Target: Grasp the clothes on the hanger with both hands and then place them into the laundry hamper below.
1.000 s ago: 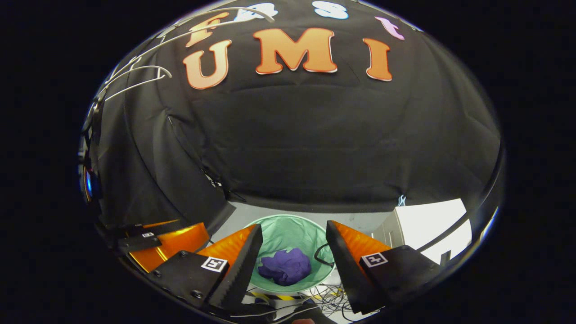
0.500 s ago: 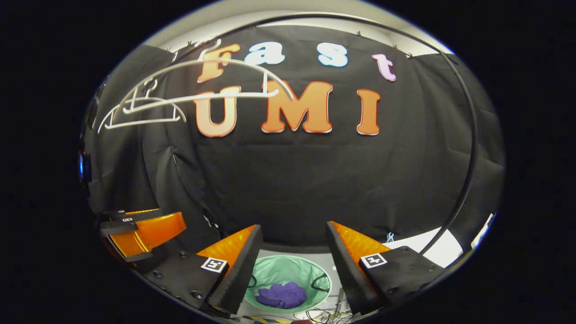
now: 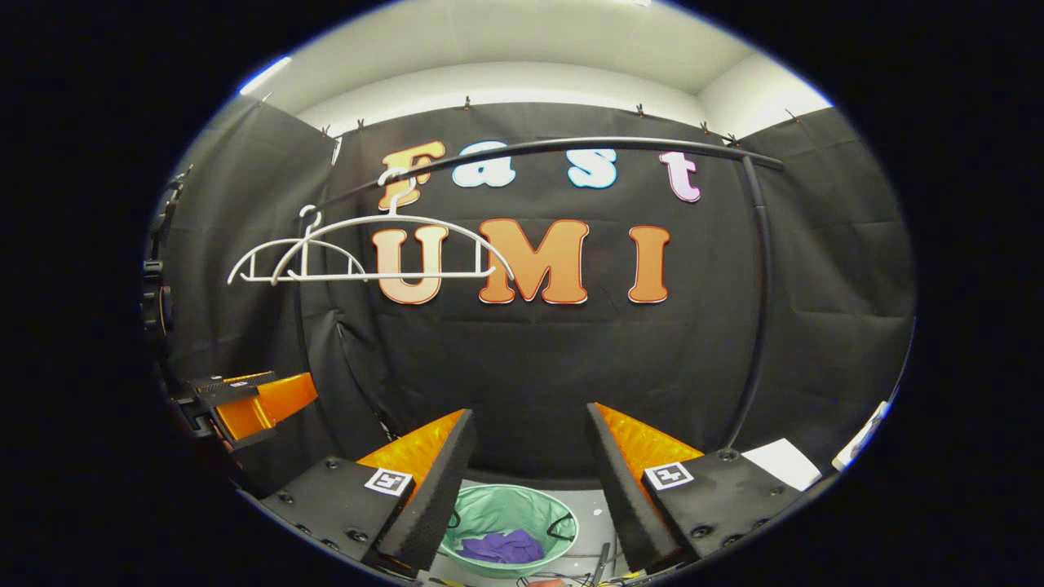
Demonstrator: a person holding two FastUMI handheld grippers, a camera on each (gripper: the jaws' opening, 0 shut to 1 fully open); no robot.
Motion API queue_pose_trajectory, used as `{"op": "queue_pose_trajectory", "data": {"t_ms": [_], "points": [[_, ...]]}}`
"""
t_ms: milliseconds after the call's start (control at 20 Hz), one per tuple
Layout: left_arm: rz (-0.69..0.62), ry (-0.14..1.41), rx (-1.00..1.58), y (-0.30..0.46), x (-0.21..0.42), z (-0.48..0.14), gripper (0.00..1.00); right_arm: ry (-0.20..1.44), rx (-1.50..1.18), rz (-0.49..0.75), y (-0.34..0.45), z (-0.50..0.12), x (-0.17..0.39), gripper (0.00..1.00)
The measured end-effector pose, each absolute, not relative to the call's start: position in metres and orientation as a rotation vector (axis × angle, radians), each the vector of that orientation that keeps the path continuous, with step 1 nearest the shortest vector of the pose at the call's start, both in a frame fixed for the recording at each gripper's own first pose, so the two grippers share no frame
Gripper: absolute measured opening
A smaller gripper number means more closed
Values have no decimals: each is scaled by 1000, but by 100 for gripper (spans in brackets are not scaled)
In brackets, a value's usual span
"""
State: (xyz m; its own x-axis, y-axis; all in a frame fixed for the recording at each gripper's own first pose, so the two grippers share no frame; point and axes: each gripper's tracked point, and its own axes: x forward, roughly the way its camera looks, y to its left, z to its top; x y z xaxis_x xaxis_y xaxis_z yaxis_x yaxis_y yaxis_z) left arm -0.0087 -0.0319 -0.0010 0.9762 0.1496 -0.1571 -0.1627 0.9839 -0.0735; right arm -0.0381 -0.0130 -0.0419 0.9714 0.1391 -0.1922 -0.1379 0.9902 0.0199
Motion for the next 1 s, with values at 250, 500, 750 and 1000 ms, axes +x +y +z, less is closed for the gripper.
{"op": "queue_pose_trajectory", "data": {"t_ms": [250, 500, 750, 1000], "points": [[101, 92, -152, -93, -65, 29, 92, 165, 36, 113, -67, -28, -90, 87], [67, 31, -123, -131, -90, 56, 92, 110, 41, 91, -101, -8, -125, 89], [58, 12, -131, -151, -120, 60, 92, 77, 54, 97, -111, -2, -152, 94], [56, 6, -91, -154, -136, 64, 92, 60, 81, 91, -120, -5, -168, 93]]}}
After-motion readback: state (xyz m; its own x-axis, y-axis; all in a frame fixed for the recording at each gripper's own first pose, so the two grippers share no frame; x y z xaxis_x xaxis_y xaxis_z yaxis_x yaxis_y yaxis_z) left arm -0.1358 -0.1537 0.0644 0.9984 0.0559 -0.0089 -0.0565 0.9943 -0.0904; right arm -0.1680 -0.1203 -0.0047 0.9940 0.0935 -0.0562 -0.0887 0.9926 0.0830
